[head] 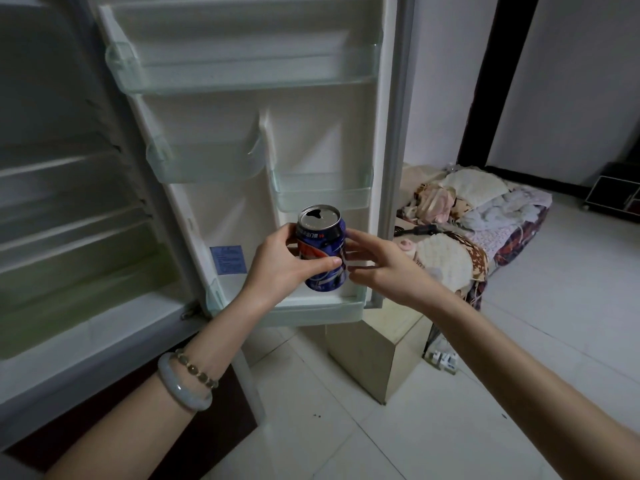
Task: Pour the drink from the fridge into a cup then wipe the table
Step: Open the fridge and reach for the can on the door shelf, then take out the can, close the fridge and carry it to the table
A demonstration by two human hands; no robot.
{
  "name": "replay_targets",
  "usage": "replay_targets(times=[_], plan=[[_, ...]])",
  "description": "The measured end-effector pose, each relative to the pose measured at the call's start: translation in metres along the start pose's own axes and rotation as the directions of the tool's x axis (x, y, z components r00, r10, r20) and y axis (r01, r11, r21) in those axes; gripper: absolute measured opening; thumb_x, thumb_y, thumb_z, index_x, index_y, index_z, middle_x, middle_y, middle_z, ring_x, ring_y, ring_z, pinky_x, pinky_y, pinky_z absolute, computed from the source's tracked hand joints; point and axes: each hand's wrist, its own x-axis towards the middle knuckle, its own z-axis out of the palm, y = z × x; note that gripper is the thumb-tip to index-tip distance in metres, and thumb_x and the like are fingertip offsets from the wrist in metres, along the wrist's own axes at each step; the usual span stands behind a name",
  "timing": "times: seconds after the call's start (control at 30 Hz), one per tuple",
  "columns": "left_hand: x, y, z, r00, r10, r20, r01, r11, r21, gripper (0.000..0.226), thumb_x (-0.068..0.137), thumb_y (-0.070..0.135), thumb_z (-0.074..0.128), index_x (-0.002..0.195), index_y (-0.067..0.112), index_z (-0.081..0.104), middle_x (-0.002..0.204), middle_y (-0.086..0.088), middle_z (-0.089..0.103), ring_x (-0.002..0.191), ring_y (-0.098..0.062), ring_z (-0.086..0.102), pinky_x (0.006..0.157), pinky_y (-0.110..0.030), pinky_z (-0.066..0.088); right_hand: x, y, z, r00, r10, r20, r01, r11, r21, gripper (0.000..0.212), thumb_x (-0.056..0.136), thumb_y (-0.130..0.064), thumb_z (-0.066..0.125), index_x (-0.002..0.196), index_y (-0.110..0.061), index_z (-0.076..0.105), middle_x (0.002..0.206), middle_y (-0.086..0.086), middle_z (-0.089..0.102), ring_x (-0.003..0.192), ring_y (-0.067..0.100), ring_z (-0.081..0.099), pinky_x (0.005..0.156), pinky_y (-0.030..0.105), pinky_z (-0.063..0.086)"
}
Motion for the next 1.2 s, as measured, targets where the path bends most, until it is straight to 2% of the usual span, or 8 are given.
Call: replay_targets(times=[0.17, 0.3, 0.47, 0.63, 0.7, 0.97, 1.1, 1.2], plan=[[-0.003, 0.004, 0.013, 1.0, -0.021, -0.015, 0.022, 0.999, 0.032, 0.06, 0.056, 0.039, 0.086, 0.108, 0.023, 0.061, 0.101, 0.012, 0.067, 0.096, -0.004, 0.062, 0.087, -0.03, 0.051, 0.002, 0.015, -0.013, 0.999, -0.022, 0.031, 0.022, 1.0, 0.006, 0.058, 0.085, 0.002, 0.059, 0.124, -0.036, 0.04, 0.128, 0.003, 0.057, 0.114, 0.011, 0.055, 0.099, 0.03, 0.045], [0.001, 0.013, 0.03, 0.998, -0.032, -0.059, 0.035, 0.998, 0.051, 0.057, 0.057, 0.037, 0.087, 0.106, 0.025, 0.06, 0.1, 0.013, 0.066, 0.098, -0.003, 0.06, 0.085, -0.025, 0.048, 0.008, 0.031, -0.034, 0.998, -0.027, 0.063, 0.026, 0.999, 0.019, 0.058, 0.085, 0.005, 0.056, 0.13, -0.03, 0.043, 0.127, 0.003, 0.058, 0.114, 0.011, 0.056, 0.101, 0.032, 0.045], [0.011, 0.026, 0.065, 0.99, -0.06, -0.129, 0.07, 0.995, 0.072, 0.055, 0.057, 0.035, 0.088, 0.103, 0.027, 0.059, 0.098, 0.015, 0.064, 0.096, -0.003, 0.059, 0.081, -0.021, 0.045, 0.015, 0.056, -0.072, 0.992, -0.047, 0.115, 0.044, 0.999, 0.025, 0.059, 0.085, 0.009, 0.053, 0.135, -0.021, 0.043, 0.124, 0.001, 0.059, 0.112, 0.01, 0.057, 0.098, 0.028, 0.047], [0.018, 0.04, 0.11, 0.976, -0.093, -0.197, 0.108, 0.992, 0.069, 0.057, 0.057, 0.033, 0.088, 0.106, 0.024, 0.059, 0.099, 0.013, 0.065, 0.094, -0.002, 0.058, 0.077, -0.016, 0.042, 0.02, 0.087, -0.116, 0.982, -0.07, 0.178, 0.073, 0.997, -0.01, 0.059, 0.085, 0.007, 0.053, 0.136, -0.022, 0.043, 0.124, -0.001, 0.058, 0.113, 0.008, 0.055, 0.095, 0.019, 0.046], [0.022, 0.045, 0.127, 0.968, -0.107, -0.228, 0.124, 0.991, 0.059, 0.057, 0.057, 0.033, 0.088, 0.106, 0.023, 0.06, 0.097, 0.015, 0.065, 0.093, 0.0, 0.058, 0.077, -0.016, 0.043, 0.024, 0.102, -0.134, 0.984, -0.079, 0.158, 0.08, 0.997, -0.001, 0.059, 0.084, 0.007, 0.053, 0.136, -0.02, 0.044, 0.124, 0.0, 0.056, 0.114, 0.008, 0.053, 0.096, 0.02, 0.046], [0.026, 0.059, 0.175, 0.917, -0.183, -0.354, 0.199, 0.98, 0.007, 0.055, 0.057, 0.033, 0.088, 0.103, 0.021, 0.062, 0.094, 0.011, 0.069, 0.09, -0.003, 0.062, 0.078, -0.02, 0.046, 0.071, 0.165, -0.177, 0.998, -0.061, 0.001, 0.061, 0.997, 0.044, 0.063, 0.079, 0.001, 0.051, 0.139, -0.015, 0.041, 0.137, 0.003, 0.05, 0.124, 0.016, 0.049, 0.104, 0.043, 0.043], [0.026, 0.068, 0.182, 0.906, -0.192, -0.377, 0.222, 0.974, 0.036, 0.053, 0.057, 0.031, 0.088, 0.102, 0.022, 0.061, 0.095, 0.012, 0.067, 0.091, -0.002, 0.061, 0.078, -0.019, 0.045, 0.1, 0.174, -0.18, 0.999, -0.005, -0.051, 0.008, 0.998, 0.066, 0.068, 0.084, 0.0, 0.053, 0.145, -0.018, 0.029, 0.148, 0.006, 0.035, 0.133, 0.02, 0.037, 0.109, 0.043, 0.036], [0.026, 0.071, 0.182, 0.903, -0.186, -0.387, 0.229, 0.971, 0.069, 0.055, 0.057, 0.033, 0.089, 0.104, 0.02, 0.063, 0.094, 0.011, 0.069, 0.092, -0.002, 0.062, 0.078, -0.019, 0.045, 0.123, 0.177, -0.181, 0.997, 0.013, -0.077, -0.008, 0.998, 0.067, 0.074, 0.083, -0.003, 0.057, 0.147, -0.016, 0.022, 0.149, 0.009, 0.034, 0.136, 0.022, 0.032, 0.11, 0.042, 0.033]])
